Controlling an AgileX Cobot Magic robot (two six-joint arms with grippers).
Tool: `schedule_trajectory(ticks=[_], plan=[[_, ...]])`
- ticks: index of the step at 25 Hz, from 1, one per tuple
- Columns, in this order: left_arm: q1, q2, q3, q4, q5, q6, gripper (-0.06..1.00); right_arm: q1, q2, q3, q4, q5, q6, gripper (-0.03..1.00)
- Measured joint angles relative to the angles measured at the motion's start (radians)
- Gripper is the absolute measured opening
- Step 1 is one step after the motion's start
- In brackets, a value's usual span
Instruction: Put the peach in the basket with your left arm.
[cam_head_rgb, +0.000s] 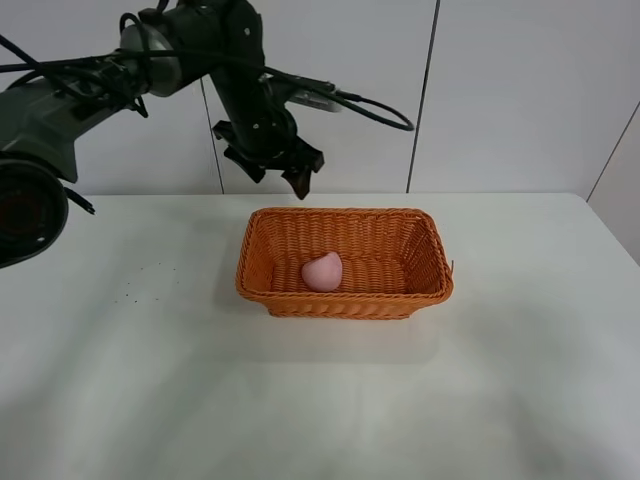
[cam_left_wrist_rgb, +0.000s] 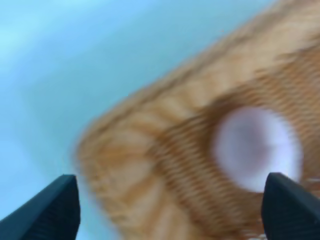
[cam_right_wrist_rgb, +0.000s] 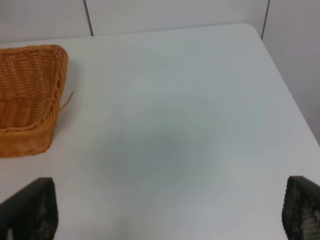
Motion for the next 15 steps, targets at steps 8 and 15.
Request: schedule_trajectory(ticks=[8, 15], plan=[[0.278, 0.000, 0.068, 0.014, -0.001, 0.003, 0.84, 0.000, 0.000, 0.000, 0.000, 0.000, 0.000, 0.69], [0.421, 0.000, 0.077, -0.017, -0.001, 0.000, 0.84, 0.000, 0.000, 0.000, 0.000, 0.000, 0.000, 0.69]])
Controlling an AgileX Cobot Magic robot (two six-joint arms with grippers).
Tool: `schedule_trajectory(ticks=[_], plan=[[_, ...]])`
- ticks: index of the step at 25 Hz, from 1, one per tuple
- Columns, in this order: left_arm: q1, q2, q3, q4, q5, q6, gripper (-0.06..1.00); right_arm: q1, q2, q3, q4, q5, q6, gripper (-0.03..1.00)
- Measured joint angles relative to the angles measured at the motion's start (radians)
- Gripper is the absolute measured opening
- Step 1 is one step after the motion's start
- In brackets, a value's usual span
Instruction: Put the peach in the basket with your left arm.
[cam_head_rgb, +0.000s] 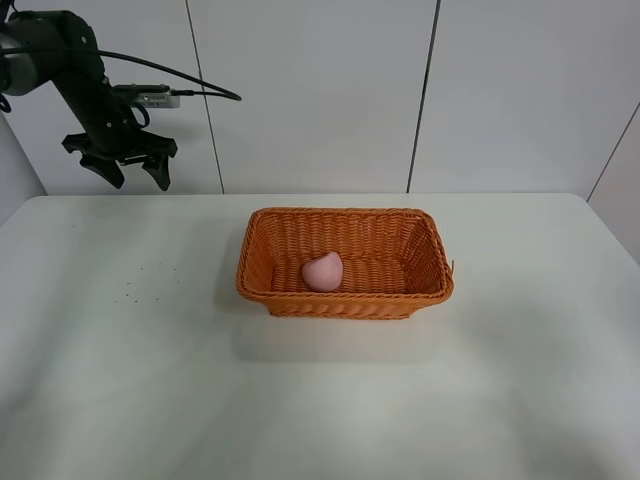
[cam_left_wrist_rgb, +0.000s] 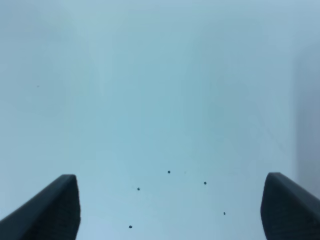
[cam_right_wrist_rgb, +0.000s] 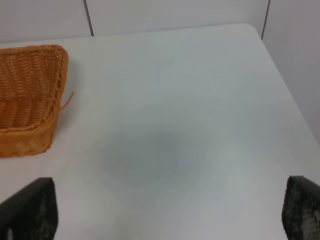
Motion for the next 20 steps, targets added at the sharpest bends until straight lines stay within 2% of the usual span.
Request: schedule_trajectory(ticks=[5, 10, 14, 20], plan=[[0.003, -0.037, 0.080, -0.016, -0.001, -0.001, 0.84, 0.000, 0.000, 0.000, 0.000, 0.000, 0.000, 0.69], [0.002, -0.162, 0.232, -0.019, -0.001, -0.004, 0.84, 0.000, 0.000, 0.000, 0.000, 0.000, 0.000, 0.69], [-0.004, -0.314, 0.409, -0.020, -0.002, -0.008, 0.84, 0.000, 0.000, 0.000, 0.000, 0.000, 0.000, 0.69], [-0.004, -0.625, 0.750, -0.022, -0.003, -0.009, 0.84, 0.000, 0.000, 0.000, 0.000, 0.000, 0.000, 0.69]])
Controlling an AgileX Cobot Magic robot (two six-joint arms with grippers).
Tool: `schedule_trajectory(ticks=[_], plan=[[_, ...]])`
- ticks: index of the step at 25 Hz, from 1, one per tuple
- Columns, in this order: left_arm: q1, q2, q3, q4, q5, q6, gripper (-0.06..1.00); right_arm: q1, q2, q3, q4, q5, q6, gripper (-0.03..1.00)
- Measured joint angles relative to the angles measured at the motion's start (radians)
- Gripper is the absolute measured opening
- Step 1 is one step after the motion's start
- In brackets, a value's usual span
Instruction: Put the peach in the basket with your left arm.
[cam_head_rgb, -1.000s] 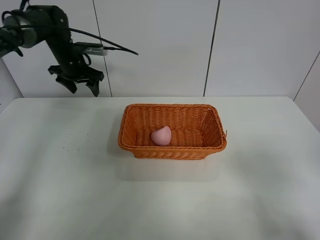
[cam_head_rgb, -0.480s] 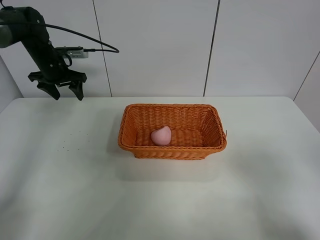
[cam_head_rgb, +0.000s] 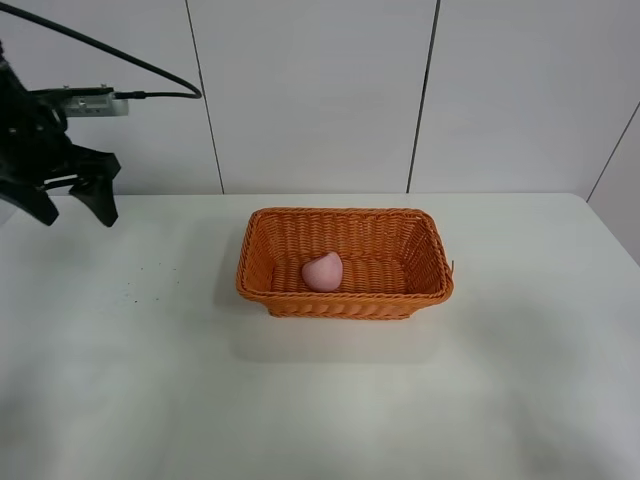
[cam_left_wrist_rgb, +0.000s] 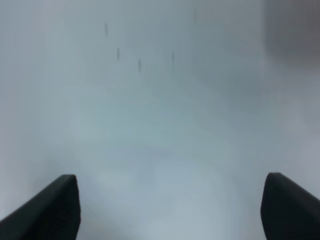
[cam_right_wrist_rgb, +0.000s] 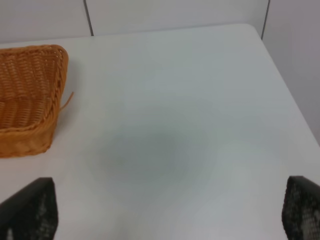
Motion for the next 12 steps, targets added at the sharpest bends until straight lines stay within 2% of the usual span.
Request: schedule_trajectory(ticks=[12], plan=[[0.000, -0.646, 0.691, 0.001, -0.008, 0.004, 0.84, 0.000, 0.000, 0.000, 0.000, 0.000, 0.000, 0.69]])
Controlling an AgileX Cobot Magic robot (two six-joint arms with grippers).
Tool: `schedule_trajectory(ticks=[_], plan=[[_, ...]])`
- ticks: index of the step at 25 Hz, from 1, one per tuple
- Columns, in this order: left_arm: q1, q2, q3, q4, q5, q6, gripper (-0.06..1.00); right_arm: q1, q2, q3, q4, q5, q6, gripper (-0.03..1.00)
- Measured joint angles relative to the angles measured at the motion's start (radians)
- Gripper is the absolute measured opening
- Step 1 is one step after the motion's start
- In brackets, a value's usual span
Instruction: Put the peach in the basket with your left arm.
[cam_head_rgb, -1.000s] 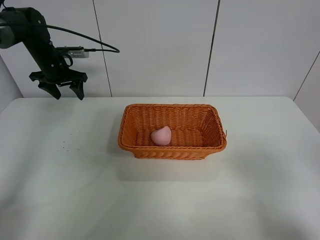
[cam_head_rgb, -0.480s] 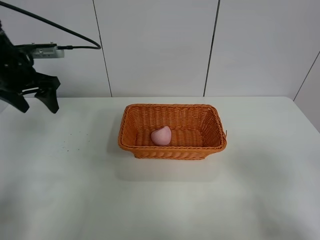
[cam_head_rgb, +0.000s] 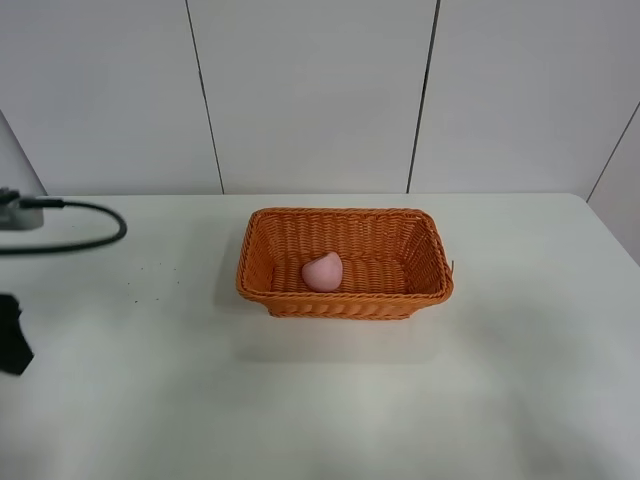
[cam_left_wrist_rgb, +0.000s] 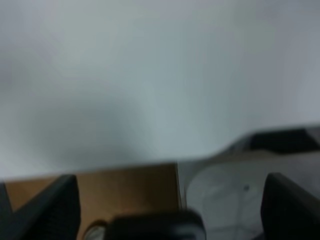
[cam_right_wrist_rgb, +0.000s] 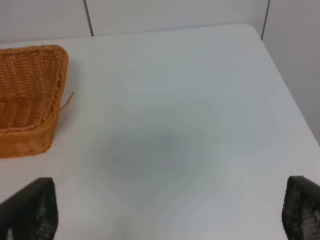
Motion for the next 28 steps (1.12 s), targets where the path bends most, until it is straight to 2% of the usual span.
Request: schedule_trajectory(ticks=[4, 7, 18, 28], plan=[[0.000, -0.220, 0.177, 0.000, -0.046, 0.000, 0.84, 0.000, 0.000, 0.000, 0.000, 0.000, 0.000, 0.69], [0.000, -0.394, 0.253, 0.000, -0.080, 0.000, 0.84, 0.000, 0.000, 0.000, 0.000, 0.000, 0.000, 0.69], [0.000, -1.013, 0.265, -0.001, -0.105, 0.000, 0.84, 0.000, 0.000, 0.000, 0.000, 0.000, 0.000, 0.69], [0.000, -1.048, 0.265, -0.002, -0.103, 0.000, 0.84, 0.000, 0.000, 0.000, 0.001, 0.000, 0.000, 0.69]])
